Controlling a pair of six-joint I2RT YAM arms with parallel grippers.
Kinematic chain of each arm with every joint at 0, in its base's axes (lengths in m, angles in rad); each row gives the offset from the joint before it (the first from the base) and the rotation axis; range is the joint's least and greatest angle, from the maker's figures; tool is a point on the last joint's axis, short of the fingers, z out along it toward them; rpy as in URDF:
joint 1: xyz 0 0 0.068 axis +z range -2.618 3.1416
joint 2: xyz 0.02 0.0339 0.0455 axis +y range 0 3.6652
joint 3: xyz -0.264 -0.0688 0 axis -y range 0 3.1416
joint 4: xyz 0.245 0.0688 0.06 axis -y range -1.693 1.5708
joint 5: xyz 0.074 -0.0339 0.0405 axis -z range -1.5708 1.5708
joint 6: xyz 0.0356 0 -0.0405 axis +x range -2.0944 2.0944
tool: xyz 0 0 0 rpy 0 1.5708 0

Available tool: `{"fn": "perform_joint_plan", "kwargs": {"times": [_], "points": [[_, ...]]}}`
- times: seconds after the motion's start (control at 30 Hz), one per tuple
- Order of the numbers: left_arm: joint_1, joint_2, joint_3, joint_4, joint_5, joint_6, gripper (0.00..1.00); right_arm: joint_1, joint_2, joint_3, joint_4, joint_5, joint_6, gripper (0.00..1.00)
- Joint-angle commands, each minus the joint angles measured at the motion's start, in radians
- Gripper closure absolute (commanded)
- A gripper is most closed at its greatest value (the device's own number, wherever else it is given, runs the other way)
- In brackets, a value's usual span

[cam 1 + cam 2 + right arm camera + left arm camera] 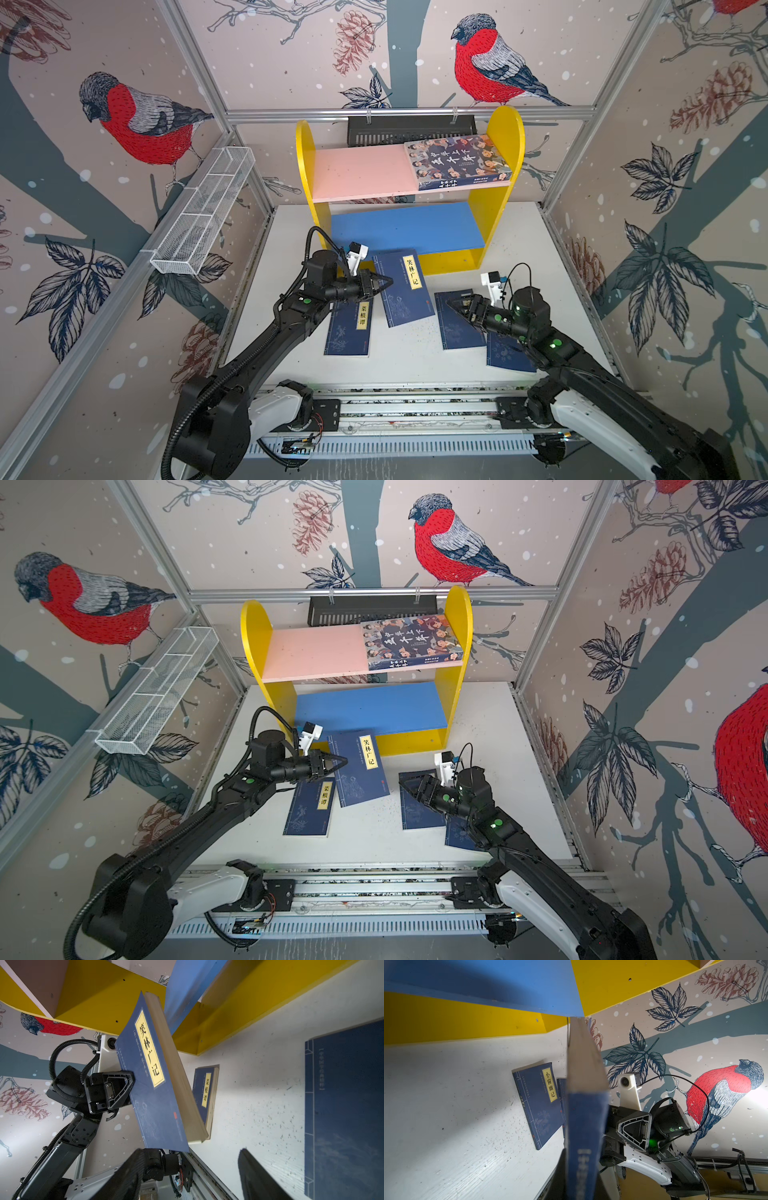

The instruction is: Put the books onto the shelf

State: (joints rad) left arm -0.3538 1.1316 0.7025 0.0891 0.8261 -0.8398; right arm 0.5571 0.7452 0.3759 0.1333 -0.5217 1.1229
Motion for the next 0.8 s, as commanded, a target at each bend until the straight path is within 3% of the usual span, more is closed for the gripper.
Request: {"fn": "perform_joint_plan", "kwargs": {"times": [0.0,0.33,0.77], "points": [[0.006,-0.022,0.018,0.03,-0.048,-0.013,1.0,0.057,-0.01,-0.015,0.094,0.04,0.063,0.25],[0.029,-0.044,-0.035,0.135,-0.072,-0.163,1.0,0.273,0.032,-0.095,0.321,0.256,0.2,0.23],[0.03,0.004,-0.09,0.409,-0.022,-0.385,1.0,0.393,0.191,-0.121,0.617,0.393,0.26,0.2]]}}
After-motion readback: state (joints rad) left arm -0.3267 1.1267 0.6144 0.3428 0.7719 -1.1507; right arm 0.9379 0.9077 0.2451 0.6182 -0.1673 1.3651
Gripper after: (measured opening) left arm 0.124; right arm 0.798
